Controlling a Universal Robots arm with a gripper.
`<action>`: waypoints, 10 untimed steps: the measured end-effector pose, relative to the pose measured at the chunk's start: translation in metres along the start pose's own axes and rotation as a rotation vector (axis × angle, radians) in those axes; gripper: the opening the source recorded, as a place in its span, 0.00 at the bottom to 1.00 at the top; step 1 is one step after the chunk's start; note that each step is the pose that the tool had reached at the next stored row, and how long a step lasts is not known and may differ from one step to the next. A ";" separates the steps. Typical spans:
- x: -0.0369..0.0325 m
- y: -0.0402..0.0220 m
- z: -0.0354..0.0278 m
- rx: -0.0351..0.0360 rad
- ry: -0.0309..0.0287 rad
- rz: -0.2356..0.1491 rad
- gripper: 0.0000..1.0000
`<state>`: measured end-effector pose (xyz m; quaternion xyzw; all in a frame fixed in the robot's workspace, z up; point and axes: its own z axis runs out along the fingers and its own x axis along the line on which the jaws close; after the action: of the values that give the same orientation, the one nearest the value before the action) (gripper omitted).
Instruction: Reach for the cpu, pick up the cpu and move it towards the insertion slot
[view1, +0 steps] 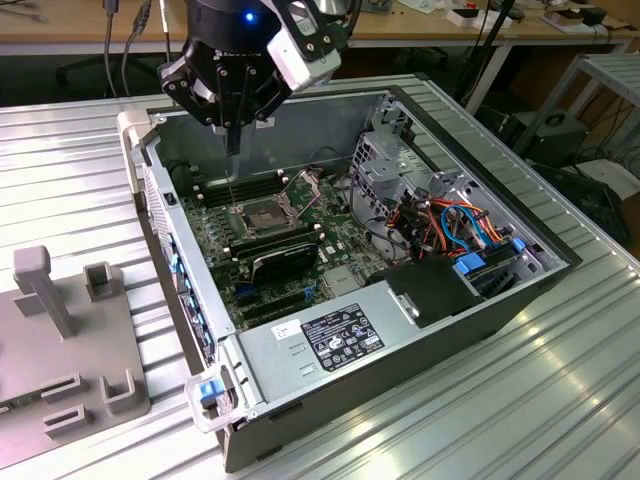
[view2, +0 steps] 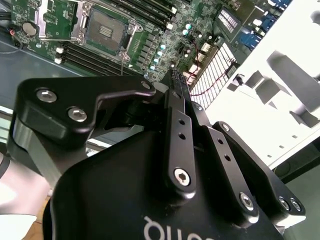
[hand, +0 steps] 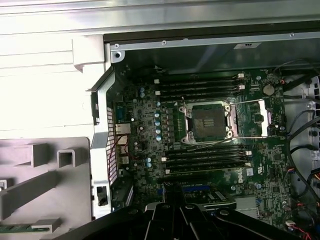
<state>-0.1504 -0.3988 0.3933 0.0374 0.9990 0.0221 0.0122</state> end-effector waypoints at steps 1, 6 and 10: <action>0.0006 0.0000 0.0000 -0.0001 -0.0001 0.000 0.11; 0.0038 -0.0003 -0.0001 0.0000 0.0000 0.000 0.11; 0.0071 -0.0005 -0.0001 -0.0001 0.0000 0.000 0.11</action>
<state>-0.1575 -0.3988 0.3932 0.0374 0.9990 0.0221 0.0122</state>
